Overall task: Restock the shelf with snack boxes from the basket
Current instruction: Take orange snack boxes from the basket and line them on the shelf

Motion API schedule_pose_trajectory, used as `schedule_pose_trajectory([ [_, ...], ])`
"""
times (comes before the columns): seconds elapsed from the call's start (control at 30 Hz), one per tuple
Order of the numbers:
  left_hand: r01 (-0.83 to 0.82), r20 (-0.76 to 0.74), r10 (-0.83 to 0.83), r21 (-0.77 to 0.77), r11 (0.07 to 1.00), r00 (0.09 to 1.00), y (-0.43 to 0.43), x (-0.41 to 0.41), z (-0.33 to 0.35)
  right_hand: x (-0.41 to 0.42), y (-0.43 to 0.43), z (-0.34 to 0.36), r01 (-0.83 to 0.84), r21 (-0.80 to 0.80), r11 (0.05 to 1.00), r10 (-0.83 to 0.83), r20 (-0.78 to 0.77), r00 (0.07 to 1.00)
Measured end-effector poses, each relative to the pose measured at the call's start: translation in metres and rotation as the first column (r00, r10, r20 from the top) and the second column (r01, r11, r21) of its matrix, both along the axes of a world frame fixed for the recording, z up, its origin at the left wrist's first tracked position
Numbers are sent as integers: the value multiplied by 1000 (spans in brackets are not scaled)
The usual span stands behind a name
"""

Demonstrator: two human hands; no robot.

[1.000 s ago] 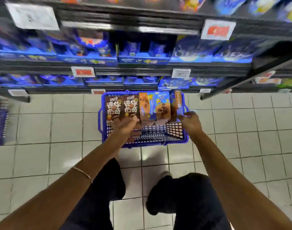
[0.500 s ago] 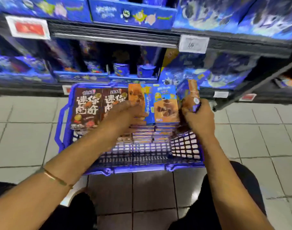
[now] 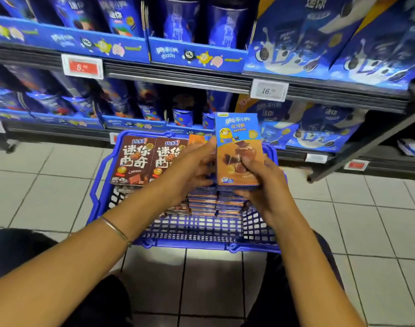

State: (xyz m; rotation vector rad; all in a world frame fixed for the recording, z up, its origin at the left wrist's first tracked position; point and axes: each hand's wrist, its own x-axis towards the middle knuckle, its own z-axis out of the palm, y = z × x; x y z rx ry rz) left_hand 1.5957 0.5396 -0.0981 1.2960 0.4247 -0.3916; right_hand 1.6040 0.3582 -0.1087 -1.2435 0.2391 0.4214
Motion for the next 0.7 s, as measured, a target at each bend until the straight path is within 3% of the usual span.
schedule_pose_trajectory([
  [0.13, -104, -53, 99, -125, 987, 994, 3, -9, -7, -18, 33, -11, -140, 35, 989, 140, 3, 990],
  [0.23, -148, -127, 138, -74, 986, 982, 15, -9, -15, -25, 45, -18, -234, -147, 961, 242, 41, 969],
  [0.3, -196, -156, 176, -129, 972, 972, 21, -15, -20, -21, 40, -23, -269, -316, 910, 300, 51, 953],
  [0.37, -245, -152, 220, -173, 954, 964, 25, -20, -20, -13, 29, -30, -163, -426, 890, 218, 84, 972],
  [0.43, -281, -146, 258, -166, 945, 955, 29, -22, -22, 1, 14, -41, 53, -498, 866, 52, 194, 980],
  [0.5, -290, -130, 273, -146, 946, 953, 31, -24, -22, 19, 0, -54, 185, -674, 715, -2, 263, 965],
  [0.57, -298, -124, 283, -136, 945, 951, 32, -26, -24, 33, -8, -67, 147, -805, 575, 65, 225, 972],
  [0.7, -287, -127, 270, -136, 948, 954, 31, -31, -24, 42, -6, -80, 6, -887, 461, 230, 127, 965],
])
